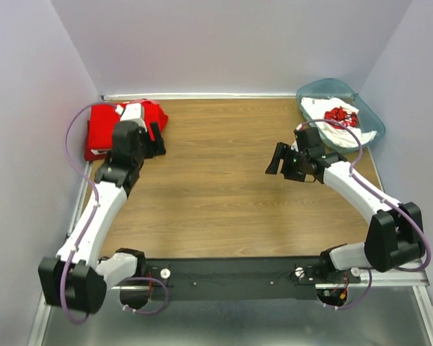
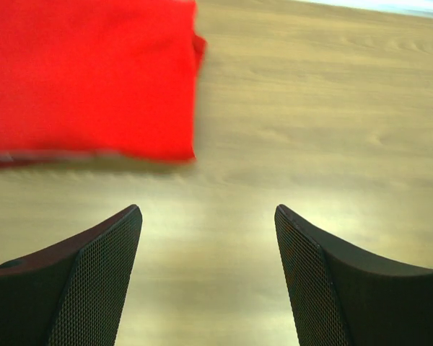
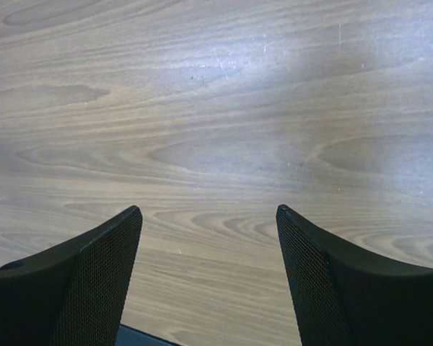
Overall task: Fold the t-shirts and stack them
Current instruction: Reset both grippers
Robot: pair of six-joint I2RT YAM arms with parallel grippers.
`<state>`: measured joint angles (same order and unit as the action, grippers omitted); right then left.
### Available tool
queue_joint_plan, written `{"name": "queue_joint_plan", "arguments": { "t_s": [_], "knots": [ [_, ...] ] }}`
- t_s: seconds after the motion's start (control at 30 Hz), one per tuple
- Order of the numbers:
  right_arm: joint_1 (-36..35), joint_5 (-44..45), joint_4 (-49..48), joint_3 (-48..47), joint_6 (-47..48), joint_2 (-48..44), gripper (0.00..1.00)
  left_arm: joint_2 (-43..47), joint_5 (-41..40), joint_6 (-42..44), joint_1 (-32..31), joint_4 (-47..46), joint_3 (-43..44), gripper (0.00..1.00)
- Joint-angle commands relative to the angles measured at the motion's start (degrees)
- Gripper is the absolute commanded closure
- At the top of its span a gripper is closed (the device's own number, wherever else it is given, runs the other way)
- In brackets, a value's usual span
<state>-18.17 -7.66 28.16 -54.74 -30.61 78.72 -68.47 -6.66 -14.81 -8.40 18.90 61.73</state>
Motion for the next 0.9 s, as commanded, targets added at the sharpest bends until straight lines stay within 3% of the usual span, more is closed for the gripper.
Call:
{"name": "queue_joint_plan", "arguments": {
  "t_s": [0.0, 0.2, 0.87],
  "knots": [
    [-0.3, 1.7, -1.3, -2.3, 1.9, 2.1, 0.18, 11.7, 0.0, -9.3, -4.5, -10.2, -13.1, 0.18],
    [-0.4, 0.4, -3.7, -2.7, 1.1, 3.9, 0.18, 19.7, -3.3, -12.7, -11.5, -8.7, -20.8, 0.18],
    [-0.3, 3.4, -7.2, 2.6, -0.1, -0.8, 0.18, 23.6, -6.4, -9.5, -12.0, -13.9, -23.3, 0.17]
  ]
}}
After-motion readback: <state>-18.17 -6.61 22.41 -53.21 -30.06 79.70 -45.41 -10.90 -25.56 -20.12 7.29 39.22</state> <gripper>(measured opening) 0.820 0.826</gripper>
